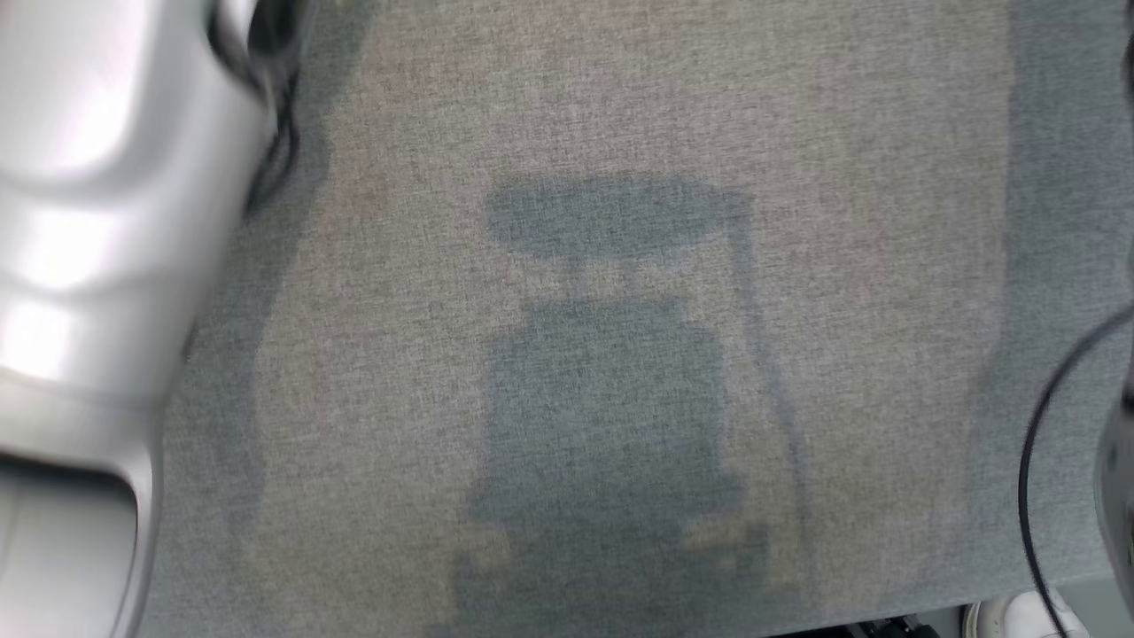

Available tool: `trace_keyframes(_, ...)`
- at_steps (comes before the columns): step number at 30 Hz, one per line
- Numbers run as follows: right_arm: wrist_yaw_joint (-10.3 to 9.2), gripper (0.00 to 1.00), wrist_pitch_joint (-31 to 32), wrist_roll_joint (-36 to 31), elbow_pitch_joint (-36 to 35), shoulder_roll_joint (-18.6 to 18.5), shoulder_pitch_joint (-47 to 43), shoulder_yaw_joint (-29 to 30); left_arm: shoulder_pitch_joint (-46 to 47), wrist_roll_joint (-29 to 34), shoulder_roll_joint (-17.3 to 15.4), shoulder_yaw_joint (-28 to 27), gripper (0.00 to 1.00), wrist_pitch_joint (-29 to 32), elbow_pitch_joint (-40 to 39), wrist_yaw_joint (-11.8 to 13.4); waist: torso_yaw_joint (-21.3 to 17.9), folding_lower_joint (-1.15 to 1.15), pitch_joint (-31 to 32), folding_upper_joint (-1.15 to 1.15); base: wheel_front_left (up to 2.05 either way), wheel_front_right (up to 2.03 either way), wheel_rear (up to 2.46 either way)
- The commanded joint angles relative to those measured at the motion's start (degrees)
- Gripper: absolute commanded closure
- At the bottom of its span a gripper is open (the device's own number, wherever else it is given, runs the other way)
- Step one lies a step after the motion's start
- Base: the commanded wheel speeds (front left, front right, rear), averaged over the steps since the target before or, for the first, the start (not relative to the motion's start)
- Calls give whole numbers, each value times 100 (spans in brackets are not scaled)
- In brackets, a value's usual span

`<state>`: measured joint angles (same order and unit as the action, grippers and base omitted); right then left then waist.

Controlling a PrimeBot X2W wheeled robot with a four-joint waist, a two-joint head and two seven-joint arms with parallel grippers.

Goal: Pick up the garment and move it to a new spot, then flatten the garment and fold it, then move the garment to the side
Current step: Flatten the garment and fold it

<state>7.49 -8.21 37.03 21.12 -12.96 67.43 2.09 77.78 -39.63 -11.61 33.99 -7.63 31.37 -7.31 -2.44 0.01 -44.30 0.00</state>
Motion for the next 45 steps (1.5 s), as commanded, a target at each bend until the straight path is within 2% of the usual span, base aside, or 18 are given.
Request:
trace_keyframes(1,-1,100,-167,168,-213,-145,-682,-70,-561,-105,-216,192,100,-184,-237,-23,13,-1,452,0,0,0,0)
trace_keyframes(4,-1,100,-443,458,-696,-383,-2341,-247,-1943,-237,-622,580,100,-500,-843,-20,0,-1,1132,0,0,0,0)
trace_keyframes(6,-6,100,-545,654,-979,-448,-3394,-319,-2972,-368,-770,715,100,-591,-1176,-3,-6,-1,1605,0,0,0,0)
trace_keyframes(9,-8,100,-635,797,-1299,-427,-5033,-469,-4785,-599,-975,697,100,-673,-1626,324,-77,-1,2340,0,0,0,0)
trace_keyframes(12,-14,100,-686,920,-1556,-292,-6297,-368,-6379,-703,-948,389,100,-695,-2021,818,-95,-1,2944,0,0,0,0)
trace_keyframes(13,-15,100,-700,944,-1637,-227,-6651,-298,-6819,-757,-823,152,100,-699,-2201,952,-84,-1,3115,0,0,0,0)
trace_keyframes(15,-21,100,-712,893,-1842,-210,-7312,-321,-7548,-492,-787,-82,100,-720,-2486,1141,-51,-1,3370,0,0,0,0)
trace_keyframes(16,-21,100,-715,897,-1928,-156,-7640,-233,-7876,-512,-655,-202,100,-727,-2655,1207,-7,-1,3492,0,0,0,0)
trace_keyframes(19,-25,100,-719,947,-2313,-51,-8438,-34,-8619,-384,-571,-306,100,-766,-3093,1239,164,-1,3667,0,0,0,0)
trace_keyframes(21,-24,100,-721,1019,-2554,-41,-8632,87,-8885,-445,-505,-272,100,-768,-3345,1102,226,-1,3614,0,0,0,0)
trace_keyframes(26,-12,100,-603,1027,-2708,-206,-8029,143,-8398,-490,-497,-206,100,-537,-3696,884,428,-1,3243,0,0,0,0)
trace_keyframes(32,-6,100,-70,832,-2295,-481,-6248,-17,-7048,-546,-191,-219,100,10,-3642,738,744,-1,2441,0,0,0,0)
trace_keyframes(39,-5,100,411,507,-1242,-766,-4291,-230,-5662,-483,357,-325,100,302,-2781,999,1164,-1,1750,0,0,0,0)
trace_keyframes(45,-6,100,714,212,-220,-1027,-3093,-448,-4877,-434,644,-287,100,344,-1893,1148,1510,-1,1401,0,0,0,0)
